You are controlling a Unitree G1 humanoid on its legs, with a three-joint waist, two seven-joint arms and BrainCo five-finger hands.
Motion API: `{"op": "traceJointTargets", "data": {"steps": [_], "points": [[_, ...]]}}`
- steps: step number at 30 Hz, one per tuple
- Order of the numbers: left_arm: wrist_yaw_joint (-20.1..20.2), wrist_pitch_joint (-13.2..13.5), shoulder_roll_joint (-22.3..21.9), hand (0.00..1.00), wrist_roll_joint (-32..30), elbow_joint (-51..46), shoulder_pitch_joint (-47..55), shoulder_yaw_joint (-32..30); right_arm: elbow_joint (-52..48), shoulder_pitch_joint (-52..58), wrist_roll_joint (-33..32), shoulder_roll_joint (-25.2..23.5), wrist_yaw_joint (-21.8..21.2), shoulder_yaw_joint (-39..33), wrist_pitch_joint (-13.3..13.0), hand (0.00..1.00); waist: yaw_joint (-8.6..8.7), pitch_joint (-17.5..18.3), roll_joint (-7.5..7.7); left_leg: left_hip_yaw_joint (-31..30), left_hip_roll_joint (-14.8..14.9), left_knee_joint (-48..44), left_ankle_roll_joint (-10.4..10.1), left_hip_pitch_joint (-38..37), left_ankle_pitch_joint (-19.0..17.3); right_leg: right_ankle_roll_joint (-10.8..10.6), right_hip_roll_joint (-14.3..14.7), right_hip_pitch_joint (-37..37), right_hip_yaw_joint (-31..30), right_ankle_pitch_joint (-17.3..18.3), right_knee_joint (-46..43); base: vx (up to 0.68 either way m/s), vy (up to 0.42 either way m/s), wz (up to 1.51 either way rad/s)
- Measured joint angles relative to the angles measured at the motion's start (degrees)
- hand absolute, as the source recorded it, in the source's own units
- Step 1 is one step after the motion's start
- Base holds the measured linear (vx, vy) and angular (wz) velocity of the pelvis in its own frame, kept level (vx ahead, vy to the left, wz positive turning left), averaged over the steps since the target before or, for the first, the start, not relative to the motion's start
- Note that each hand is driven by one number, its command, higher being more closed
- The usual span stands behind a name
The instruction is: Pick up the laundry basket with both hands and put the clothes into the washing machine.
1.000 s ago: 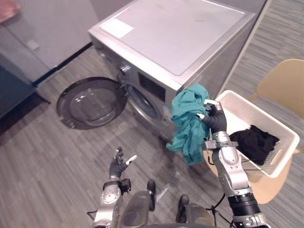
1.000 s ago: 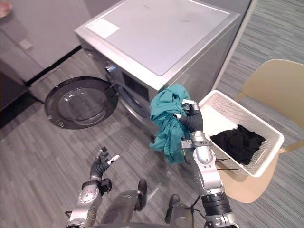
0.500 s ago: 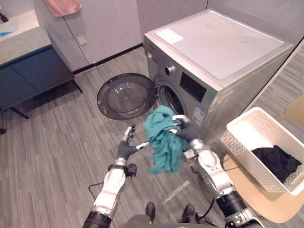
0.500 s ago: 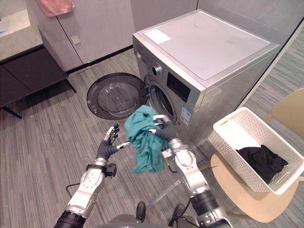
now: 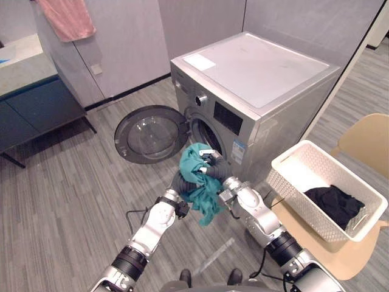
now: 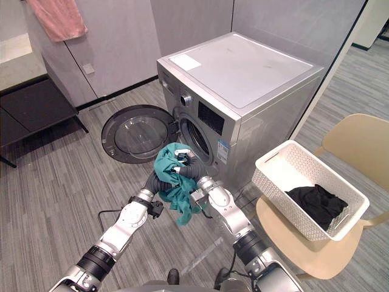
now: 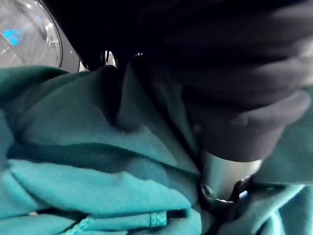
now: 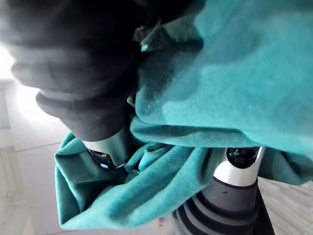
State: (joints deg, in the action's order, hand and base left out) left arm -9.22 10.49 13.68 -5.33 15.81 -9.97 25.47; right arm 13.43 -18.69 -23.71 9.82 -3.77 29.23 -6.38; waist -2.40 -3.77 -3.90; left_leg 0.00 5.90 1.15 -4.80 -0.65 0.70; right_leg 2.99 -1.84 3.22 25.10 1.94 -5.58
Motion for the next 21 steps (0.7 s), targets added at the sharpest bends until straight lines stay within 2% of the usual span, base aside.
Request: {"op": "traceJointTargets", "data": {"steps": [5, 9, 13, 15, 21], "points": [[-0.78, 0.07, -0.53, 1.00, 0.24, 0.40, 1.33, -1.33, -1.56, 1.76, 0.90, 0.37, -0.06, -0.68, 0.00, 0.00, -0.05, 0.33, 0.60, -0.01, 0.31, 0.08, -0.11, 0.54, 0.07, 0.46, 0.71, -0.18, -0.08, -0.34, 1.04, 0.00, -0.036, -0.01], [-0.71, -0.06, -3.15, 1.00, 0.77, 0.53, 5.92, -5.61, -4.24, 7.51, 3.23, 0.78, -0.74, -4.91, 0.00, 0.00, 0.00, 0.38, 0.68, 0.05, 0.47, 0.44, -0.11, 0.61, 0.07, 0.18, 0.94, -0.17, -0.10, -0.14, 1.29, 0.02, -0.016, -0.01], [-0.81, -0.22, -4.21, 1.00, 3.20, 0.58, 10.96, -14.74, -8.35, 15.39, 13.65, 2.66, -1.05, -14.27, -0.03, 0.00, 0.00, 0.34, 1.24, 0.04, 0.66, 0.89, -0.09, 0.40, 0.05, -0.43, 1.02, 0.10, -0.11, 0.85, 0.60, 0.05, -0.022, 0.01], [-0.87, -0.22, -4.07, 1.00, 3.69, 0.59, 12.31, -17.59, -8.38, 17.87, 16.13, 3.47, -0.73, -18.11, -0.07, 0.00, -0.04, 0.32, 1.61, -0.13, 0.67, 0.94, -0.07, 0.46, 0.01, -0.42, 0.92, 0.24, 0.08, 1.33, 0.15, 0.05, -0.019, 0.05], [-0.78, -0.22, -4.49, 1.00, 4.32, 0.59, 17.12, -21.61, -8.19, 26.52, 24.88, 5.15, 0.23, -25.47, -0.56, 0.00, 0.13, 0.29, 2.08, -2.93, -0.27, 0.72, -0.03, 3.40, 0.10, -1.19, -1.69, 3.91, 3.13, 5.61, -6.18, 0.05, -0.016, 0.30]]}}
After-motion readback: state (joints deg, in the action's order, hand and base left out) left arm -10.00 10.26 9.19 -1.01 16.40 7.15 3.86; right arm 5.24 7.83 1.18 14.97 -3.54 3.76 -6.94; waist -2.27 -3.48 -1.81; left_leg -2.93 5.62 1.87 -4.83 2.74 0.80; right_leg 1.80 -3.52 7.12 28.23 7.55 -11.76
